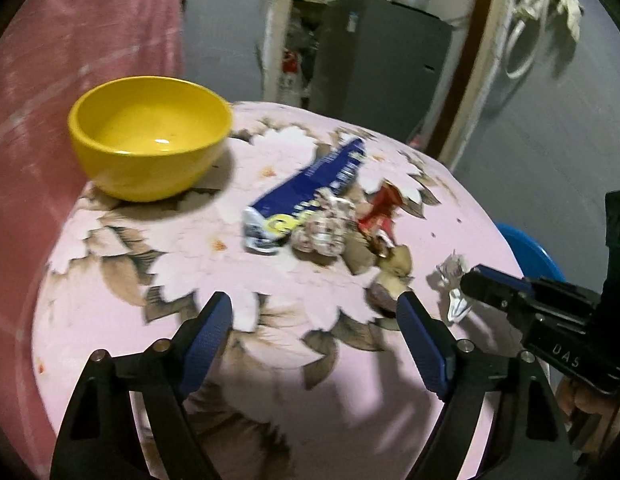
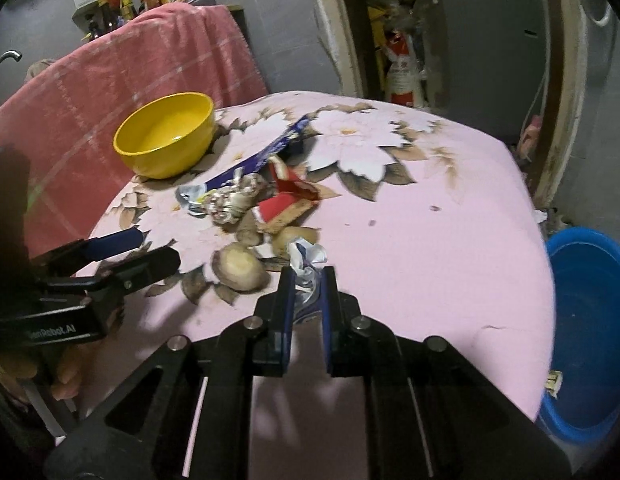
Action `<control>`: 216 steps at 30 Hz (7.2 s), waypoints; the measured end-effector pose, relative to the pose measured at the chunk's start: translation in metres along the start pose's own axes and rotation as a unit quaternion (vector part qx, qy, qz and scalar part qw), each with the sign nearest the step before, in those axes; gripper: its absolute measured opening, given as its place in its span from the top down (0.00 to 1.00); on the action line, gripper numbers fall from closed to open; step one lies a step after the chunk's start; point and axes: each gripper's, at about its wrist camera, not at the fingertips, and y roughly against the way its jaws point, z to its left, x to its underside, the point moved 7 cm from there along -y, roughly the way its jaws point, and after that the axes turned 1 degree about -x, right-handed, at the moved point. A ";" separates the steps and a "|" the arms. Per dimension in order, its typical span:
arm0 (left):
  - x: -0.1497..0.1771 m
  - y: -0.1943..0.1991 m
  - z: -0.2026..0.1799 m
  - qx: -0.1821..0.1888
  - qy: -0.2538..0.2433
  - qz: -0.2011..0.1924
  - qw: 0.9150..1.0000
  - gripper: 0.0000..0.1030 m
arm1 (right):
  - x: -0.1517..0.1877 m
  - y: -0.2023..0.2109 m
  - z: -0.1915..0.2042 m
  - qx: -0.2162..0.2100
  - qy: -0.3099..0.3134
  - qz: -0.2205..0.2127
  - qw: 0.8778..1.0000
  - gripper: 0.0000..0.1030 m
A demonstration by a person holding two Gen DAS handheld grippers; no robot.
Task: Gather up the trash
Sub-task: 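Grasp a silver foil wrapper with the right tool while the left tool grasps tan crumpled paper, then carry both held items over the blue basin, then open both tools to drop the items into the blue basin, then move both open tools back over the trash pile on the table, then grasp the blue printed snack bag with the left tool while the right tool grasps a tan lump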
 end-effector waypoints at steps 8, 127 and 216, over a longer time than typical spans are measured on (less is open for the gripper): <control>0.000 -0.029 -0.033 0.001 -0.060 0.047 0.997 0.30 | 0.008 0.010 -0.026 0.013 -0.025 -0.004 1.000 0.80; -0.080 0.080 -0.157 0.066 -0.031 -0.194 0.978 0.29 | -0.013 0.232 -0.104 0.189 -0.064 -0.295 0.935 0.20; -0.037 -0.034 0.070 0.044 0.145 0.033 0.988 0.91 | -0.021 -0.061 0.017 -0.002 0.033 0.075 0.997 0.56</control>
